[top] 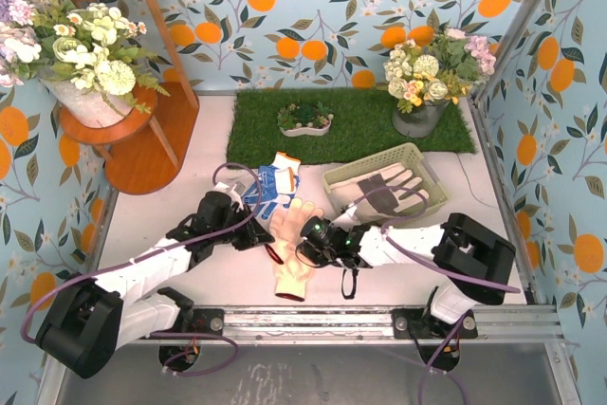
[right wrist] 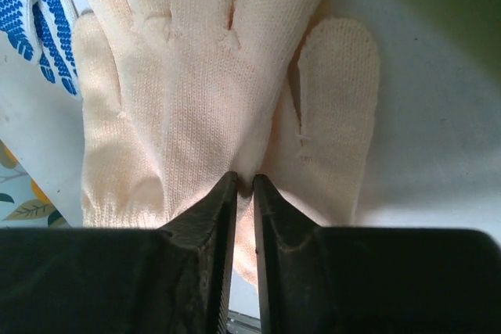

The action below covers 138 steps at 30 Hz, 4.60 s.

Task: Put the gloves into the storage basket
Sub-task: Pair the glove with the glove.

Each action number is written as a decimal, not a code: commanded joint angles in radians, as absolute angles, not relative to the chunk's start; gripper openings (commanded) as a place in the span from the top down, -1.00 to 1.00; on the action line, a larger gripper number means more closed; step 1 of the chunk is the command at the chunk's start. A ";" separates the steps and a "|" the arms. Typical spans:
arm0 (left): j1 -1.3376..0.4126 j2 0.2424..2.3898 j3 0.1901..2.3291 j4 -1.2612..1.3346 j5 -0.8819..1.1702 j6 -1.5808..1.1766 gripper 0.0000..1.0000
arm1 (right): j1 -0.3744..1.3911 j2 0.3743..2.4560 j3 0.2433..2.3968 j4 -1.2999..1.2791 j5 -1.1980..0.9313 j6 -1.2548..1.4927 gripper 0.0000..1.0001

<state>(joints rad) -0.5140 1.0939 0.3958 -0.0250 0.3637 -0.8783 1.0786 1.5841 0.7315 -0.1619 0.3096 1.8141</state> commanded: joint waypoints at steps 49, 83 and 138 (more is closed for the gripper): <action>-0.508 1.097 0.365 -0.055 0.569 -0.892 0.22 | 1.146 1.440 0.823 -0.428 0.262 1.291 1.00; -0.509 1.211 0.335 0.094 0.659 -0.919 1.00 | 1.151 1.416 0.814 -0.413 0.252 1.288 1.00; -0.563 1.132 0.437 -0.290 0.518 -0.859 -0.19 | 1.275 1.263 0.601 -0.319 0.278 1.483 -0.15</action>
